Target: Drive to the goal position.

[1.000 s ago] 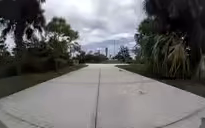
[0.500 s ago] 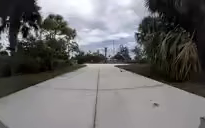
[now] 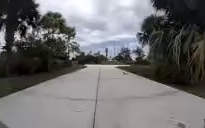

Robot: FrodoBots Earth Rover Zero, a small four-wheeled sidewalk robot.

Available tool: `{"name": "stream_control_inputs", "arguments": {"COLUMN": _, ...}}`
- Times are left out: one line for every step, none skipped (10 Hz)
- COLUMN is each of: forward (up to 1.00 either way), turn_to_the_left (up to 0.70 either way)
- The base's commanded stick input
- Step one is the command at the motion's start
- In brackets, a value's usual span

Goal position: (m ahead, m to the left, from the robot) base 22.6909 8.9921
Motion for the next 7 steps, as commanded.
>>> {"name": "stream_control_inputs", "arguments": {"forward": 0.85, "turn_to_the_left": 0.00}}
{"name": "stream_control_inputs", "arguments": {"forward": 0.85, "turn_to_the_left": 0.00}}
{"name": "stream_control_inputs", "arguments": {"forward": 0.85, "turn_to_the_left": 0.00}}
{"name": "stream_control_inputs", "arguments": {"forward": 0.85, "turn_to_the_left": 0.00}}
{"name": "stream_control_inputs", "arguments": {"forward": 0.85, "turn_to_the_left": 0.00}}
{"name": "stream_control_inputs", "arguments": {"forward": 0.85, "turn_to_the_left": 0.00}}
{"name": "stream_control_inputs", "arguments": {"forward": 0.85, "turn_to_the_left": 0.00}}
